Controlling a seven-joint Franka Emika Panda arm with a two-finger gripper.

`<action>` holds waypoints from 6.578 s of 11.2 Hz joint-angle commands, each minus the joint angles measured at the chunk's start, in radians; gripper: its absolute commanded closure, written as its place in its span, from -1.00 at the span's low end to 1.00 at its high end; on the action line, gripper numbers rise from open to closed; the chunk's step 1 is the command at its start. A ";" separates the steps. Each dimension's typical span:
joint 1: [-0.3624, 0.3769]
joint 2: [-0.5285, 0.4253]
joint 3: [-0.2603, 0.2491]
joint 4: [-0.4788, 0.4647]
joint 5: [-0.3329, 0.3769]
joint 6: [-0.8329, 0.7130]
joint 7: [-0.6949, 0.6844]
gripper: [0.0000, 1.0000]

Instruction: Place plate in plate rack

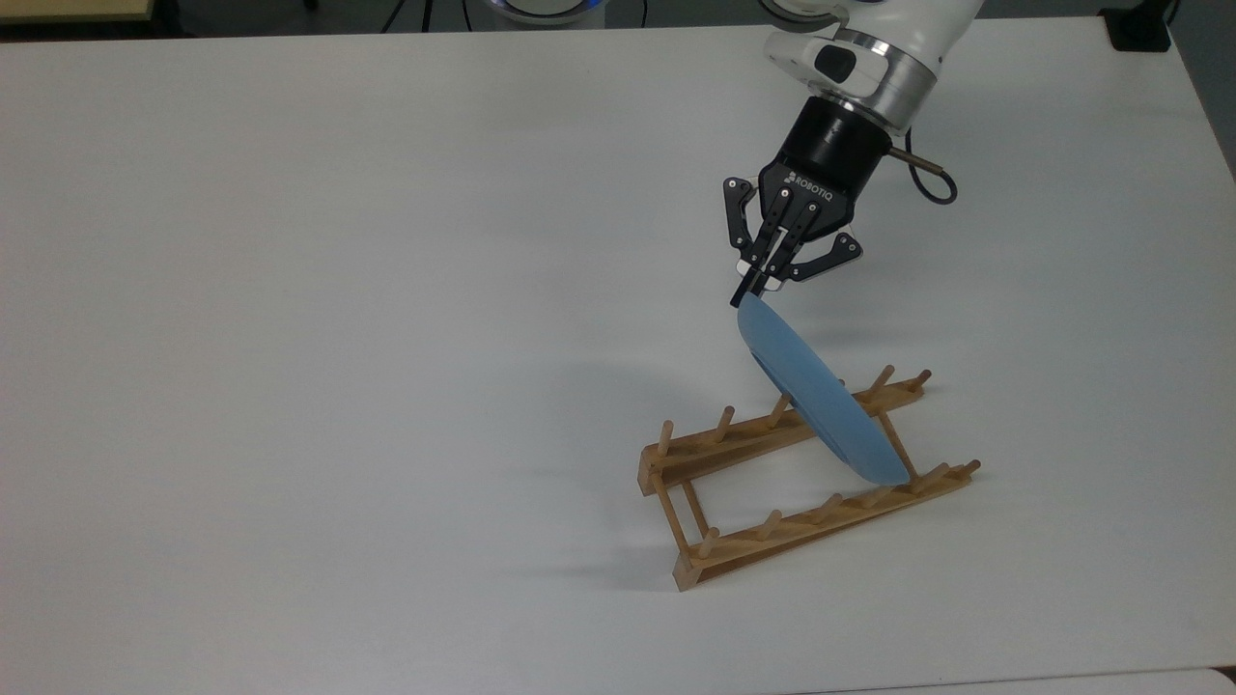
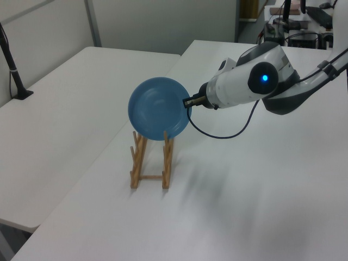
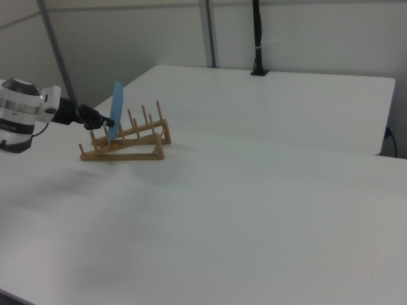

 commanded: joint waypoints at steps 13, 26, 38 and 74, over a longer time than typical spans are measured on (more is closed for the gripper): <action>-0.001 0.050 0.030 0.170 0.360 -0.093 0.010 1.00; -0.009 0.066 0.030 0.214 0.599 -0.094 0.004 1.00; -0.012 0.156 0.030 0.270 0.673 -0.102 0.105 0.84; -0.519 -0.336 0.015 0.228 1.188 -0.622 -1.301 -1.00</action>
